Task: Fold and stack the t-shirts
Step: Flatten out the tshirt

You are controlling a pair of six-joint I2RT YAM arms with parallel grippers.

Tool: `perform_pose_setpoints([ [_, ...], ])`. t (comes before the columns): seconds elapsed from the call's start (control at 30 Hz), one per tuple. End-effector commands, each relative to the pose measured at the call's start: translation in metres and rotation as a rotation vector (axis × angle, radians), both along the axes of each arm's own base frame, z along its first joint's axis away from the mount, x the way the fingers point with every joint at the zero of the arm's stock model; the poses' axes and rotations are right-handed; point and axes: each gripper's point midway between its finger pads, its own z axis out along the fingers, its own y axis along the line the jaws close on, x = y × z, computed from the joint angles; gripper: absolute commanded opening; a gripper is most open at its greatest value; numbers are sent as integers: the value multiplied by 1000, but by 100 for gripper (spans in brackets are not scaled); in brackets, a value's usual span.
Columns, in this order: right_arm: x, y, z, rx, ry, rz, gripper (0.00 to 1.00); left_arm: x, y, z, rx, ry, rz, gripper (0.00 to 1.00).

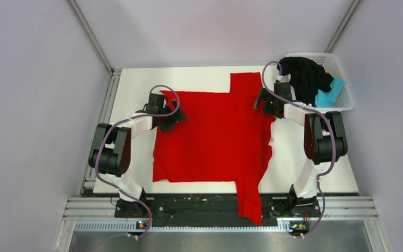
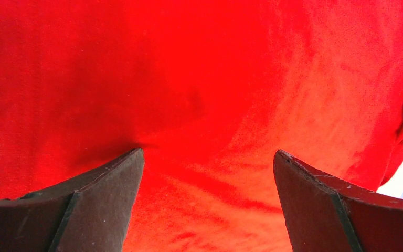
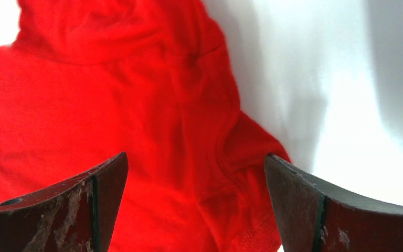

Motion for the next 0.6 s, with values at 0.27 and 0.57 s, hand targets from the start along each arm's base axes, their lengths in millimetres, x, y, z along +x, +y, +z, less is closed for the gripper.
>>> perform_pose_setpoints([
  [0.27,-101,6,71,-168,-70,-65,99,-27,7,21,134,-41,11,99],
  [0.57,-186,72,62,155,-93,225,99,-82,-46,-4,90,3,-144,99],
])
